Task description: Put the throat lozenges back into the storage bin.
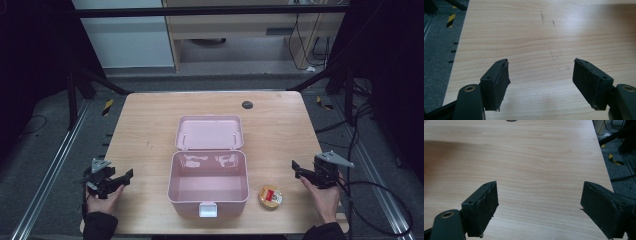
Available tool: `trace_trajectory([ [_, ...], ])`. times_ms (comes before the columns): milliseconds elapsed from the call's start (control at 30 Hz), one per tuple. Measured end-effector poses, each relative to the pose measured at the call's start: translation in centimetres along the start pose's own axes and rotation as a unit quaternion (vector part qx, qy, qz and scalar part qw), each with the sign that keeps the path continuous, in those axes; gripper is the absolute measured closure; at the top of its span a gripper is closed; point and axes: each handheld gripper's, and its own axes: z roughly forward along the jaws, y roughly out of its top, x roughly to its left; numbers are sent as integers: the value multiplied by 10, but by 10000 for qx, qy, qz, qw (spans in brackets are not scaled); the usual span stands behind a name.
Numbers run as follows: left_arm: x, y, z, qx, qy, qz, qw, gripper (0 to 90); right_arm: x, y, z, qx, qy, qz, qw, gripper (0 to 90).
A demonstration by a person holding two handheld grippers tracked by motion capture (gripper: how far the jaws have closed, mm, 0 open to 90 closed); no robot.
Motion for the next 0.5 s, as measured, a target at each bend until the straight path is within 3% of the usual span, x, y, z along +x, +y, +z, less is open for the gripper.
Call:
trace_trajectory([
  [133,-3,0,2,16,-47,68,10000,289,5,3,-2,-7,78,-247,9997,144],
  [500,-7,-2,3,56,-178,174,9997,303,15,20,-13,-44,472,-385,9981,129],
])
